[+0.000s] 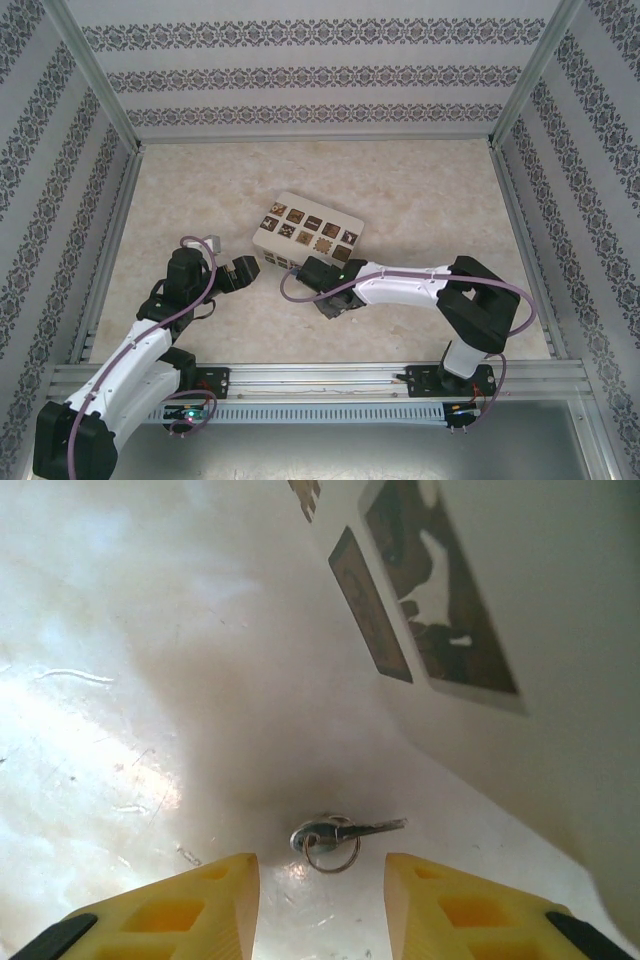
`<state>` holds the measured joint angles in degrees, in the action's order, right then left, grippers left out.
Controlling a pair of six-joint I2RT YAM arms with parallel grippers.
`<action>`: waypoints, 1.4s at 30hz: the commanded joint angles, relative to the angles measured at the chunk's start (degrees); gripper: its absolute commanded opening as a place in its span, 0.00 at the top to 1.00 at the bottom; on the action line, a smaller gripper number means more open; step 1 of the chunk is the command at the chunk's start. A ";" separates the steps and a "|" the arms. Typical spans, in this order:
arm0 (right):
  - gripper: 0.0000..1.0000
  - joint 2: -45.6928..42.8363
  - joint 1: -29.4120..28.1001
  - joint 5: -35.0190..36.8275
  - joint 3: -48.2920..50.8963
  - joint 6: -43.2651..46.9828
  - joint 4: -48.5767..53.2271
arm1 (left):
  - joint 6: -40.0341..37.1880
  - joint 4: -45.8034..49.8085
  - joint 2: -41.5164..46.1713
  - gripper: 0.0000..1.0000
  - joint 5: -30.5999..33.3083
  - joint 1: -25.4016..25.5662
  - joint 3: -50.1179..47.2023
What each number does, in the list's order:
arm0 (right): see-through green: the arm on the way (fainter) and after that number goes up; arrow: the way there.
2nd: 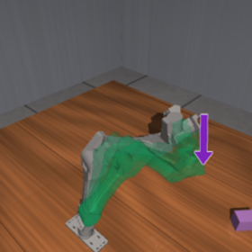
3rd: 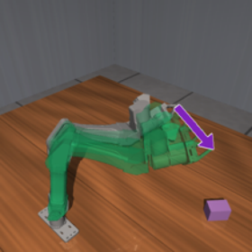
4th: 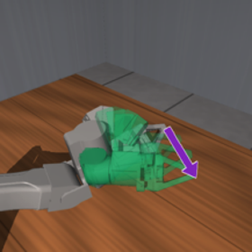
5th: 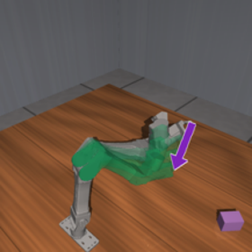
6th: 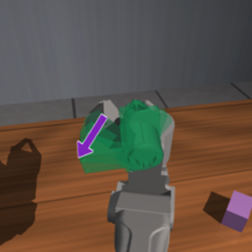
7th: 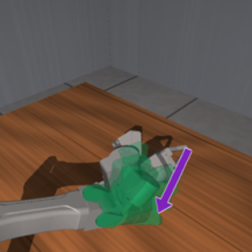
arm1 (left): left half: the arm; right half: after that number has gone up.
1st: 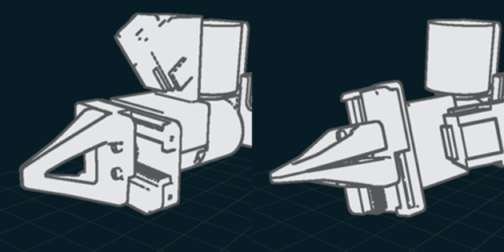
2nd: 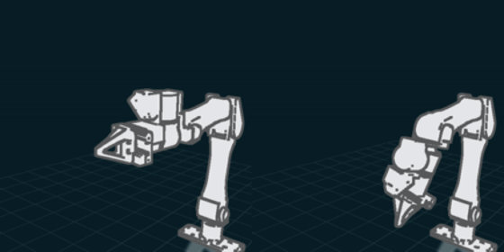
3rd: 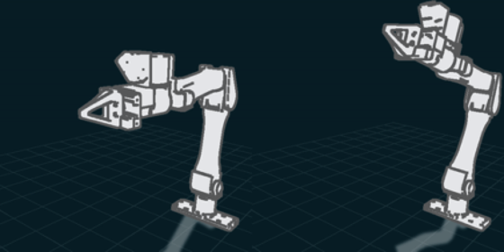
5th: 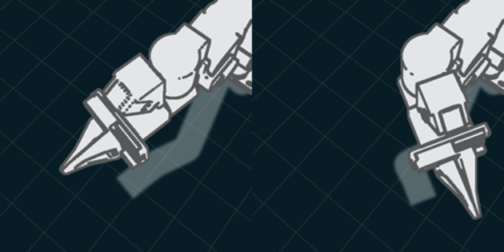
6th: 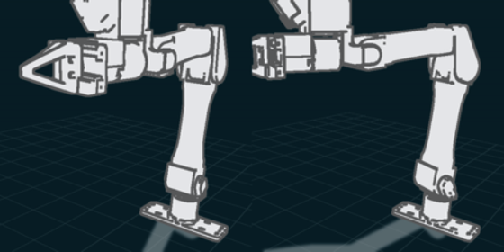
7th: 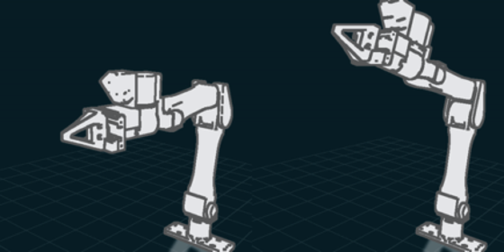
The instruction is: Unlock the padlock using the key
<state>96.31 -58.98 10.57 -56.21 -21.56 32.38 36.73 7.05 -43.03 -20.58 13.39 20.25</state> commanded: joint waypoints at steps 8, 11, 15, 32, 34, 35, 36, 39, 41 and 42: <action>0.64 -0.16 -1.53 3.41 -1.91 0.82 2.47 | -0.70 3.15 1.63 0.01 1.41 -0.20 1.54; 0.65 1.27 -1.56 3.16 -2.36 0.53 1.62 | -0.85 3.19 1.52 0.01 1.31 -0.20 1.59; 0.66 3.27 -1.61 2.41 -2.90 0.24 0.85 | -0.94 3.23 1.45 0.01 1.40 -0.21 1.77; 0.72 5.38 -1.55 2.07 -1.60 -0.14 2.15 | -1.66 2.81 -0.54 0.01 1.68 -0.21 2.95; 0.72 4.36 -1.71 2.71 -1.14 0.35 2.16 | -1.75 2.64 -0.95 0.01 1.68 -0.20 3.04; 0.72 3.77 -1.82 3.47 -0.97 0.70 2.25 | -1.84 2.58 -1.14 0.01 1.52 -0.21 3.14; 0.72 3.39 -1.97 4.26 -0.85 0.88 2.40 | -1.84 2.50 -1.24 0.01 1.52 -0.20 3.13; 0.72 3.09 -2.09 5.34 -0.80 1.61 3.20 | -1.75 2.51 -1.24 0.01 1.42 -0.21 3.04; 0.73 3.48 -2.19 5.03 -0.90 1.72 3.48 | -1.66 2.52 -0.96 0.01 1.38 -0.20 3.04; 0.73 3.66 -2.25 4.84 -0.86 1.66 3.43 | -1.66 2.69 -0.84 0.01 1.39 -0.20 2.96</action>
<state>100.29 -60.55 14.39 -57.98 -20.60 32.42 36.23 8.80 -44.36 -19.38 13.39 21.93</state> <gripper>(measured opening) 0.275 0.993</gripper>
